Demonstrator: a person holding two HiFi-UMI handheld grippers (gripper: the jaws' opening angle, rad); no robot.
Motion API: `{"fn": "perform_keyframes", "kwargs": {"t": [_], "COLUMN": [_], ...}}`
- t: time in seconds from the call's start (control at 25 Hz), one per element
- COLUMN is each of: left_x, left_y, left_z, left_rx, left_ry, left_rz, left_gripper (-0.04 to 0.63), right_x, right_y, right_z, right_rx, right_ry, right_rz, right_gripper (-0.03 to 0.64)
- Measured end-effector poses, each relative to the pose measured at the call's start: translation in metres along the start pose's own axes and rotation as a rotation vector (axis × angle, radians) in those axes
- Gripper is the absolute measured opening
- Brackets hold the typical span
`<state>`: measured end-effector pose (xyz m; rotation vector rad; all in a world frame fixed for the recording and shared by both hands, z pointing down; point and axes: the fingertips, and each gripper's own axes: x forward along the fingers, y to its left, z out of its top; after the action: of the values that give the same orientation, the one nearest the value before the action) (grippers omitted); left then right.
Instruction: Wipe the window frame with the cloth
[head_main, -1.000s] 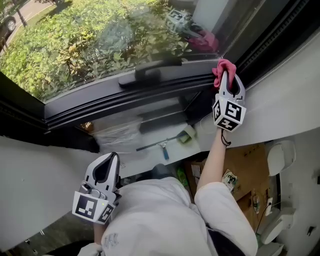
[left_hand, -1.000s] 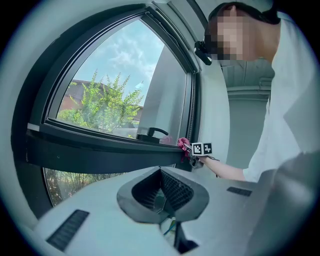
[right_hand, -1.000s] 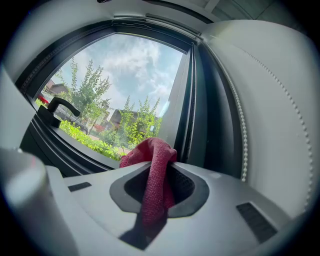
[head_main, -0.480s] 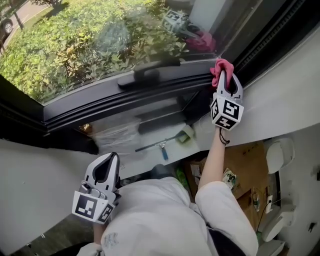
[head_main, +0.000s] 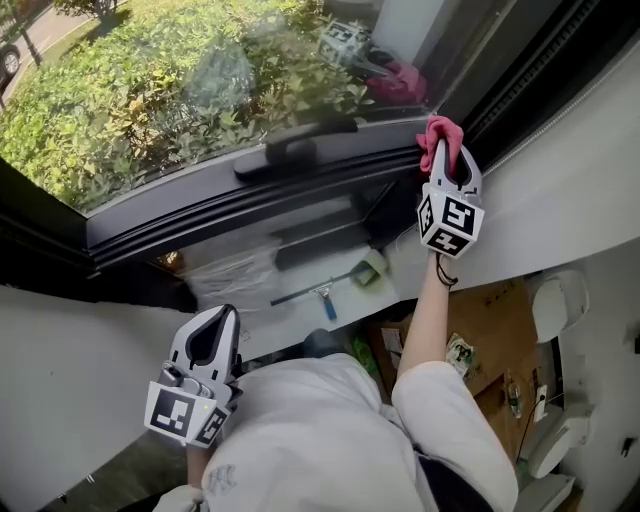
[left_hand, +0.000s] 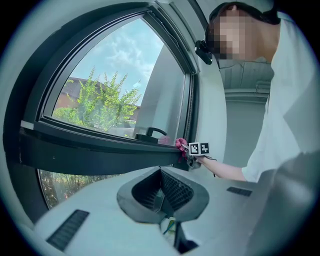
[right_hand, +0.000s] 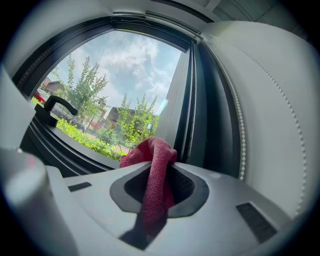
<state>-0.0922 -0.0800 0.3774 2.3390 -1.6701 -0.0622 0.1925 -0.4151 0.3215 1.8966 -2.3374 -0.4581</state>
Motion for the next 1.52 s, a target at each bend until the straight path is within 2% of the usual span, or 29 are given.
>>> {"fn": "perform_keyframes", "kwargs": {"t": [0.68, 1.52], "left_x": [-0.006, -0.012], "left_y": [0.009, 0.013], "left_z": [-0.002, -0.003], "left_rx": [-0.012, -0.018], "left_ry": [-0.009, -0.014], "left_rz": [-0.005, -0.002], "left_gripper": [0.009, 0.009], "right_x": [-0.004, -0.014], "right_y": [0.004, 0.028], "right_z": [-0.001, 0.007], "right_rx": [-0.004, -0.020], "right_ry": [0.011, -0.002], "right_rz": [-0.034, -0.024], "right_gripper": [0.064, 0.063]}}
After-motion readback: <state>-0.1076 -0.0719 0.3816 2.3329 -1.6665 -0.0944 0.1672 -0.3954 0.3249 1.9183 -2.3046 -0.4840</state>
